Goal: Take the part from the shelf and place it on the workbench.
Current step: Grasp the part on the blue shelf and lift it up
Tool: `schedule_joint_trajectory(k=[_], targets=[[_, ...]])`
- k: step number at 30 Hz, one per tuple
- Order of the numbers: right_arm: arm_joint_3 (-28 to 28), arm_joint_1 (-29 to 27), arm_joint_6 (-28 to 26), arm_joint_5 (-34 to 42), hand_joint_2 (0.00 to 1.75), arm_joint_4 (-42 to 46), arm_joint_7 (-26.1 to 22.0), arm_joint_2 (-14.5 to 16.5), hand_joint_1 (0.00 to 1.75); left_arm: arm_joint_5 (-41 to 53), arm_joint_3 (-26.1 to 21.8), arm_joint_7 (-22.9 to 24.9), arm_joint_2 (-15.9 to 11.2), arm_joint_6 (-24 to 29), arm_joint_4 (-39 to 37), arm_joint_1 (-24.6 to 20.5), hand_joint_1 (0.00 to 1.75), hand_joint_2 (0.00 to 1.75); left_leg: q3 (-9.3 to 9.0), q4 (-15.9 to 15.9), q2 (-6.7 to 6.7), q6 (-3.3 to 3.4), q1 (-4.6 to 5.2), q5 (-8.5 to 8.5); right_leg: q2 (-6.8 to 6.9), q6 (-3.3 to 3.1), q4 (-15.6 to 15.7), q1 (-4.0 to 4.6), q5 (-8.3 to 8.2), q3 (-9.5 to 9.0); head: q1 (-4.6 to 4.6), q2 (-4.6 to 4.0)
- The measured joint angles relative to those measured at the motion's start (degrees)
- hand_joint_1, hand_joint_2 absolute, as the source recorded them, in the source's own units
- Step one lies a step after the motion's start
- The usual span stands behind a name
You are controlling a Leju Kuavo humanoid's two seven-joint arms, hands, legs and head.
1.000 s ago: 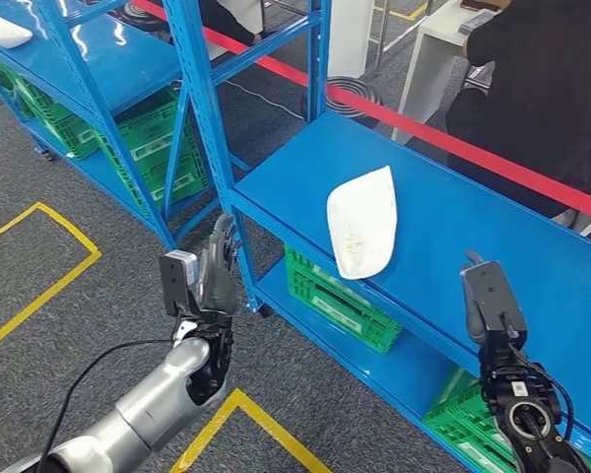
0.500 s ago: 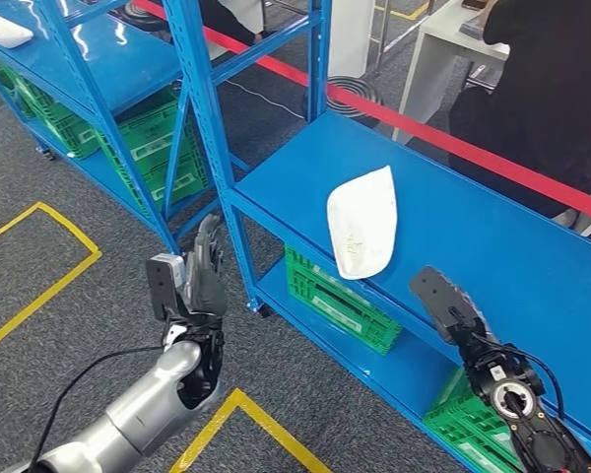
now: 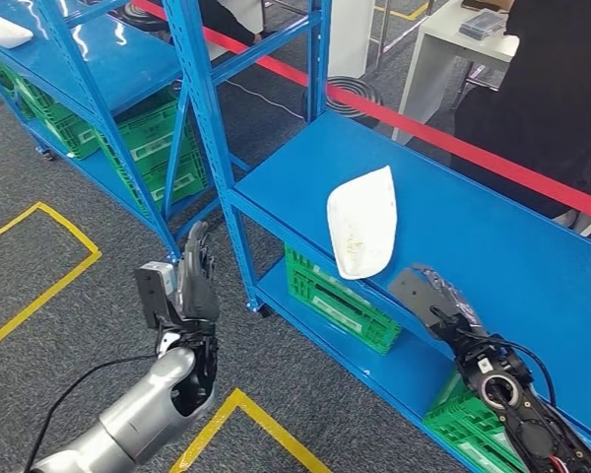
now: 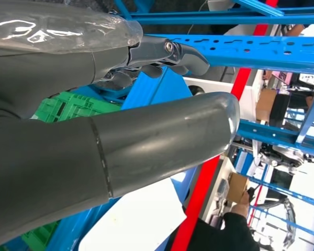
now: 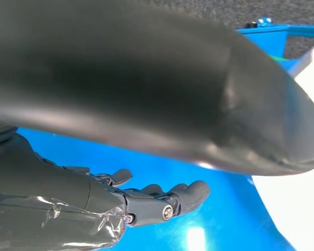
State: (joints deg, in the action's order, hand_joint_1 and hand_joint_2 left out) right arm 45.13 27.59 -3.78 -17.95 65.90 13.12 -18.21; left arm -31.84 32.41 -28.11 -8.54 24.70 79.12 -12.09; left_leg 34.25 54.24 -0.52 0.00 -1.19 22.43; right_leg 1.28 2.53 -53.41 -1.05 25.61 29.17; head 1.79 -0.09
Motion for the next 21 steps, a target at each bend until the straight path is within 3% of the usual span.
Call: schedule_joint_trajectory(k=[15,21], targets=[[5.0,3.1,1.8,-1.2,0.00,-2.1,0.1,0.0,0.00,-0.8,-0.2,-0.9,-0.2,0.2,0.1,0.5,0.00,0.00,0.00,0.0,0.00,0.00,0.00,0.00,0.00,0.00,0.0,0.00,0.00,0.00,0.00,0.00],[6.9,4.4,1.3,-8.0,0.00,-2.3,2.2,0.0,0.00,-1.3,-0.4,-1.2,-0.3,0.6,0.4,0.5,0.00,0.00,0.00,0.0,0.00,0.00,0.00,0.00,0.00,0.00,0.0,0.00,0.00,0.01,0.00,0.00]])
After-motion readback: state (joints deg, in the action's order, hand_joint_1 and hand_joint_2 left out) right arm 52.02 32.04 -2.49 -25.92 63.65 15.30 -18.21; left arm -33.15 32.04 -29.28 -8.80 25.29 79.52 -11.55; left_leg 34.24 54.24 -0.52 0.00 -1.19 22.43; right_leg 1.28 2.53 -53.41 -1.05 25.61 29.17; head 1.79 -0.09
